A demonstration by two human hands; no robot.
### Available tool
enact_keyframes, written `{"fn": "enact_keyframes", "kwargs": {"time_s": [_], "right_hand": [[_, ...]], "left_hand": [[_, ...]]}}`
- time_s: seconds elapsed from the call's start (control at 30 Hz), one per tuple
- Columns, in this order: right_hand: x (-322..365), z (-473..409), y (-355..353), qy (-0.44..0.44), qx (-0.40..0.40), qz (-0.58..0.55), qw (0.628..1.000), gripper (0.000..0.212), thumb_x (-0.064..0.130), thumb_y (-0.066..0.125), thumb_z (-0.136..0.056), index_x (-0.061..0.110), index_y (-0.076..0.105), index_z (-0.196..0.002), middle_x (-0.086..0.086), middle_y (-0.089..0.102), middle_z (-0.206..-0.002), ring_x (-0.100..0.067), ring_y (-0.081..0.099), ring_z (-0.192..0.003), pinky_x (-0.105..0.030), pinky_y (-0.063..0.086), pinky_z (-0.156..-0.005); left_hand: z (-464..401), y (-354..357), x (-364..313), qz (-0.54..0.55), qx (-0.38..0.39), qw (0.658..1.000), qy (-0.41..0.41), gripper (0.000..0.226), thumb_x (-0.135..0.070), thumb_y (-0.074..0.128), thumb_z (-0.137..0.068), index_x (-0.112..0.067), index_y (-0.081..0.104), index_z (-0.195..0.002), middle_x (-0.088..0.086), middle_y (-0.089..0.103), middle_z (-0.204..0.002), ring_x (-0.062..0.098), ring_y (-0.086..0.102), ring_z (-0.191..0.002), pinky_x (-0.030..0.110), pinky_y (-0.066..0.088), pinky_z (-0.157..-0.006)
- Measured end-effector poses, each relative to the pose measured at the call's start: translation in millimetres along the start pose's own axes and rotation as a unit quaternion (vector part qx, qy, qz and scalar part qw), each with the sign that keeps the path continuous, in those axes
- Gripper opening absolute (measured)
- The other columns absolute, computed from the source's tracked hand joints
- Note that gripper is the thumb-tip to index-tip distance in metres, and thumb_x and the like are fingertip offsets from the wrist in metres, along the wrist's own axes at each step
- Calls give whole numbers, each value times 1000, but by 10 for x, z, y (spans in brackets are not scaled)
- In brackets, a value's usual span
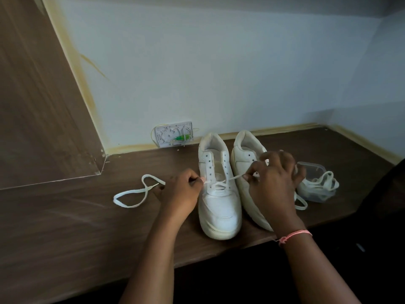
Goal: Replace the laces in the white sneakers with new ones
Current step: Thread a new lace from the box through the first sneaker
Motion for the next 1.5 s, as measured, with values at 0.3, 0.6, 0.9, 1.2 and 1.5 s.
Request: {"fn": "enact_keyframes", "kwargs": {"time_s": [0.3,0.6,0.9,1.2,1.5], "right_hand": [[92,41,44,-4,-4,4,1000,27,26,75,-78,25,71,-105,-7,52,-134,-34,25,-136,-61,14,-106],[230,53,64,-9,-2,-21,1000,22,26,74,-80,26,71,-102,-7,51,-135,-33,23,-136,-59,12,-106],[156,33,16,7,-11,-29,999,11,25,73,-80,24,74,-91,-2,56,-129,-31,26,-135,-60,14,-107],[345,152,147,11,22,-20,999,32,53,61,-85,23,70,-94,5,70,-88,-25,51,-113,-49,7,-104],[428,180,144,-3,-35,-50,998,16,31,76,-78,20,68,-69,7,63,-56,-23,59,-83,-43,18,-98]], "left_hand": [[-149,-472,604,-35,-146,986,-72,13,-51,57,-86,-46,67,-79,-15,61,-95,19,52,-109,41,30,-98],[-116,-561,979,-166,-144,965,-146,10,-45,71,-81,-41,68,-90,-4,49,-124,28,34,-120,47,26,-97],[-37,-751,237,-42,-250,966,38,7,-41,68,-84,-37,64,-81,-11,64,-102,20,49,-106,48,34,-95],[108,-44,-414,-18,-135,982,133,4,-40,77,-79,-40,73,-81,-25,68,-77,5,61,-93,29,16,-85],[154,77,-458,-28,-150,977,147,9,-31,78,-79,-35,72,-83,-19,66,-85,8,54,-93,28,17,-80]]}}
Point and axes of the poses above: each hand's wrist, its own z-axis away from the middle knuckle, its own y-axis out of the palm, x = y × z, the point moved 8 cm from there along -z, towards the middle knuckle
